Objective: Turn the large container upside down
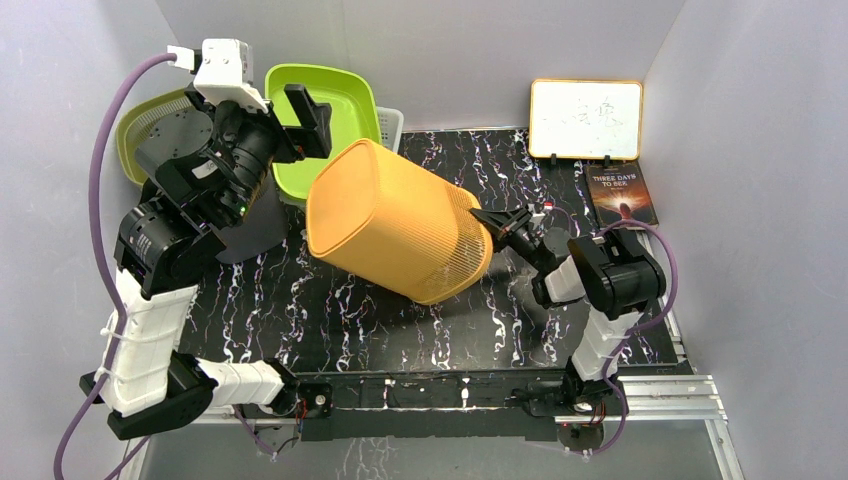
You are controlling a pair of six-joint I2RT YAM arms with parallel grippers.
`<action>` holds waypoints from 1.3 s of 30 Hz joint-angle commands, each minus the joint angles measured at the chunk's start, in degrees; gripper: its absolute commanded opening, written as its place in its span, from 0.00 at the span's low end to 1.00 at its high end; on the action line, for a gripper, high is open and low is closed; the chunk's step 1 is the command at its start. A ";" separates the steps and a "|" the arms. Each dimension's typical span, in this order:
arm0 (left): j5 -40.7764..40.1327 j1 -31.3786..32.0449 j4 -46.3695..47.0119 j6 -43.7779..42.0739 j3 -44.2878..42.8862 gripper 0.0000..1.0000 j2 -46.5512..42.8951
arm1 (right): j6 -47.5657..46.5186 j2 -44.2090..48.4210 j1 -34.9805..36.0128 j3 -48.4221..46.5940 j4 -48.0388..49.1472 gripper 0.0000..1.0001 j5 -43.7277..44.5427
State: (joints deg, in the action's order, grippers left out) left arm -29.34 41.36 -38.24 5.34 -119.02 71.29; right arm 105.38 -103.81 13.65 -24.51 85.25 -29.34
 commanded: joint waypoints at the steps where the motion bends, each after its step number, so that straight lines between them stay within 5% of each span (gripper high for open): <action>1: -1.19 0.00 1.06 -0.44 1.99 0.98 -2.12 | -7.66 -5.95 -5.88 1.61 18.69 0.09 -10.34; 6: -1.49 0.01 1.83 -0.03 4.83 0.98 -3.68 | -11.14 -10.86 -13.01 0.72 18.59 0.30 -14.77; 16: -0.59 -0.02 2.71 0.72 7.66 0.99 -3.19 | -14.82 -15.44 -22.70 -2.09 13.70 0.34 -17.86; 20: 0.21 0.00 3.93 1.11 10.31 0.98 -3.89 | -26.46 -10.91 -24.94 -4.98 -5.46 0.34 -18.34; 27: 0.16 -0.01 5.18 1.46 14.69 0.98 -5.50 | -59.15 3.52 -25.48 -15.76 -56.87 0.35 -5.92; 35: 0.08 0.03 5.04 2.35 17.02 0.98 -6.43 | -69.09 10.77 -25.17 -19.60 -72.58 0.40 4.84; 39: -0.01 -0.02 4.96 2.41 17.74 0.98 -6.30 | -70.21 15.00 -25.13 -22.95 -76.51 0.59 3.74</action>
State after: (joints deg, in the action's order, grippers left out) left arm -29.17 41.36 -34.72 7.51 -101.93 66.22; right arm 40.34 -94.39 -11.60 -42.39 15.57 -27.68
